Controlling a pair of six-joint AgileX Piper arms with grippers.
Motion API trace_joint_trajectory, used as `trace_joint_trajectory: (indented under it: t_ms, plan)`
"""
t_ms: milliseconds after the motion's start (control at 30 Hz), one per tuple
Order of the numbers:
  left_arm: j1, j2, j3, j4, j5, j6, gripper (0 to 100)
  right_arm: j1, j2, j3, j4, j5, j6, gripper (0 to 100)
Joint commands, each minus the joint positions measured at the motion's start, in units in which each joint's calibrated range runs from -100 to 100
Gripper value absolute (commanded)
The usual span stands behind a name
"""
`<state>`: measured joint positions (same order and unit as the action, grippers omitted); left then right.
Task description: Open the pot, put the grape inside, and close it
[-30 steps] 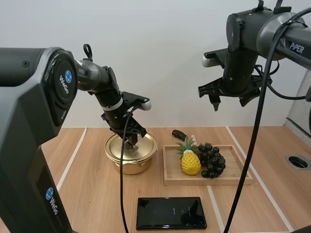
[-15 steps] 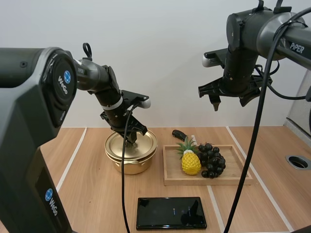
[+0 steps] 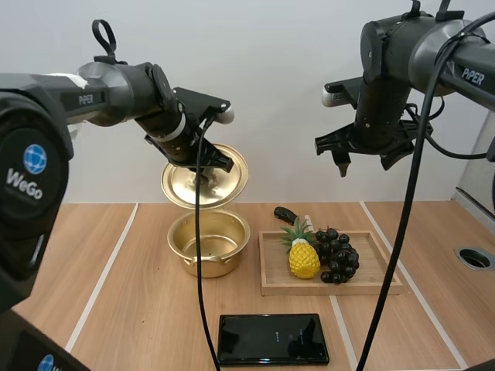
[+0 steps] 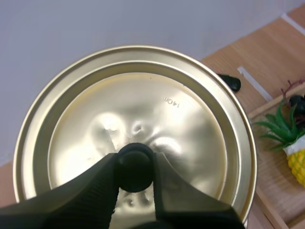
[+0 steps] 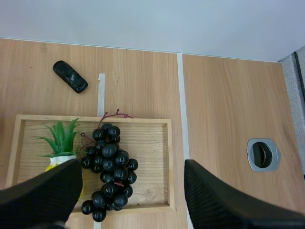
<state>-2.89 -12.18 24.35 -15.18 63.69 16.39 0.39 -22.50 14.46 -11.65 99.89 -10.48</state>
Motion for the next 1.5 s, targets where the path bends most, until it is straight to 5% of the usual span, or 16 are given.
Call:
trace_joint_trajectory:
  t_ms: [0, 333, 800, 1467]
  plan:
    - [-0.09, -4.90, 0.01, -0.60, -5.70, -1.10, 2, -0.14, -0.69, -0.03, 1.09, 0.11, -0.36, 100]
    - [0.47, -17.25, -5.87, 2.53, -10.38, -9.97, 2, -0.14, -0.69, -0.03, 3.17, 0.11, -2.26, 100]
    - [7.04, -24.95, -25.36, 2.53, -9.21, -14.85, 0, -0.14, -0.69, 0.00, 3.17, 0.11, -3.04, 100]
    - [7.12, -27.32, -49.48, -3.69, 4.72, -14.75, 0, -0.14, 10.50, 4.98, 3.27, 0.11, -1.47, 100]
